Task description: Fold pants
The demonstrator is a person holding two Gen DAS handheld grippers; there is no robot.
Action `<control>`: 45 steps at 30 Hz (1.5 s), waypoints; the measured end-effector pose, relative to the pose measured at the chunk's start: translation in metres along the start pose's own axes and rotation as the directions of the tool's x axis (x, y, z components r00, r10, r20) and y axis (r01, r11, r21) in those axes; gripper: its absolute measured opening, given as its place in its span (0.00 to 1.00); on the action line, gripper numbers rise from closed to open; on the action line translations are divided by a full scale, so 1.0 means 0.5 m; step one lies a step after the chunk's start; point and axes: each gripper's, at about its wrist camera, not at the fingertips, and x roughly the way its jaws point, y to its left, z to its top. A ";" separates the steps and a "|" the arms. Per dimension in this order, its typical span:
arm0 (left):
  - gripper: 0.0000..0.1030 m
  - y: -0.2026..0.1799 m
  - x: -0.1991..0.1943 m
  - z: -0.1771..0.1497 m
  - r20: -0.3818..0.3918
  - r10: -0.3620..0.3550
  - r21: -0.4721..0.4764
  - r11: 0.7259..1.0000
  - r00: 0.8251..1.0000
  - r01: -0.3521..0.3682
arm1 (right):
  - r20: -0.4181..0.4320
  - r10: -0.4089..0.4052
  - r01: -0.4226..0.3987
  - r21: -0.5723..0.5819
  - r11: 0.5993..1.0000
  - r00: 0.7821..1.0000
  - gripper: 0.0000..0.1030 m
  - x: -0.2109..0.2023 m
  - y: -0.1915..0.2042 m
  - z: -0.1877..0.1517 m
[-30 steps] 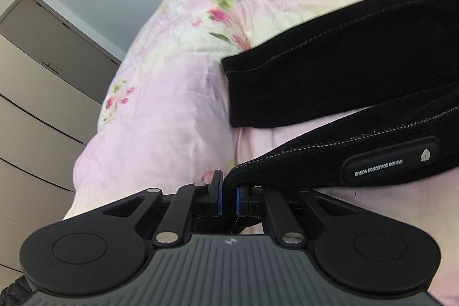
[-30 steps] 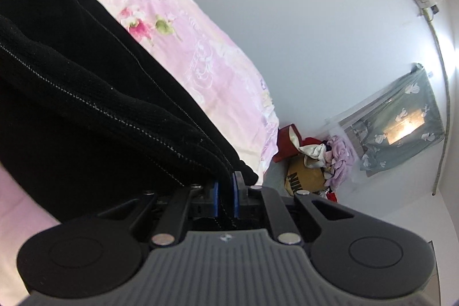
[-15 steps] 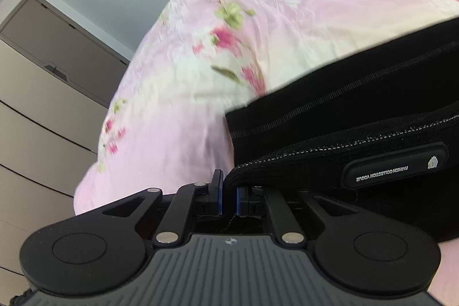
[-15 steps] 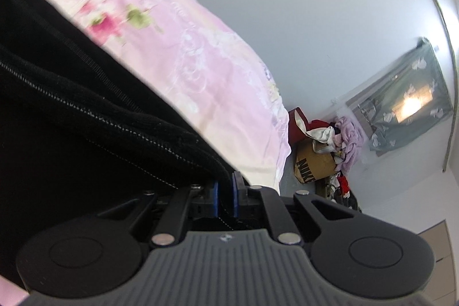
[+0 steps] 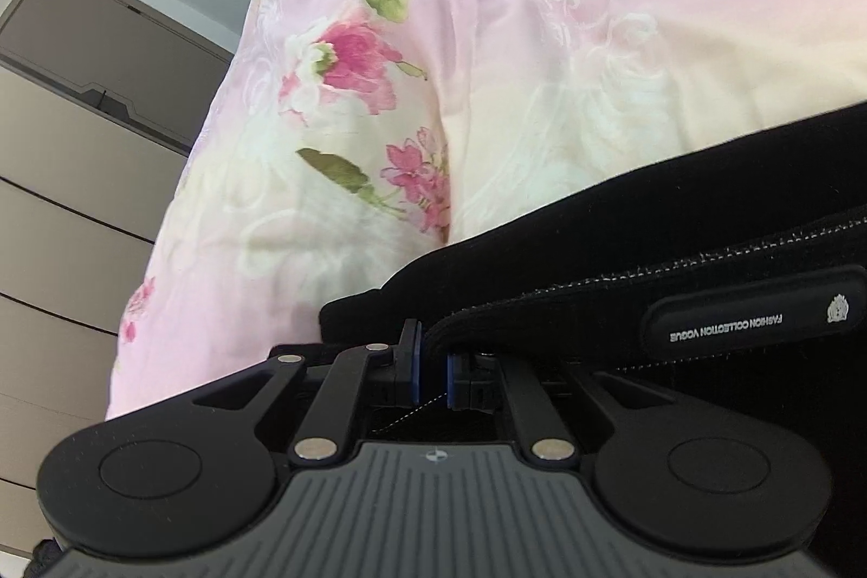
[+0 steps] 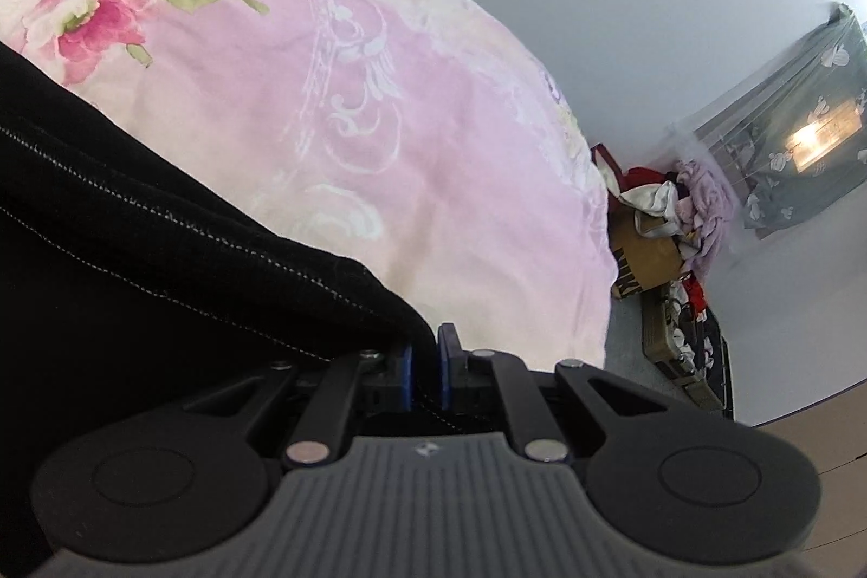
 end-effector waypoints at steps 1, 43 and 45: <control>0.09 -0.002 0.008 0.003 -0.003 -0.002 -0.017 1.000 1.000 0.002 | -0.005 0.007 -0.007 0.005 1.000 1.000 0.03 0.008 -0.001 0.003; 0.74 0.180 -0.010 -0.144 0.075 -0.255 -0.147 0.953 0.964 0.263 | 0.071 0.436 -0.441 0.104 0.892 0.897 0.22 -0.154 0.275 0.136; 0.75 0.170 0.015 -0.155 0.055 -0.241 -0.148 0.958 0.969 0.247 | 0.056 0.438 -0.441 0.171 0.881 0.897 0.22 -0.117 0.273 0.153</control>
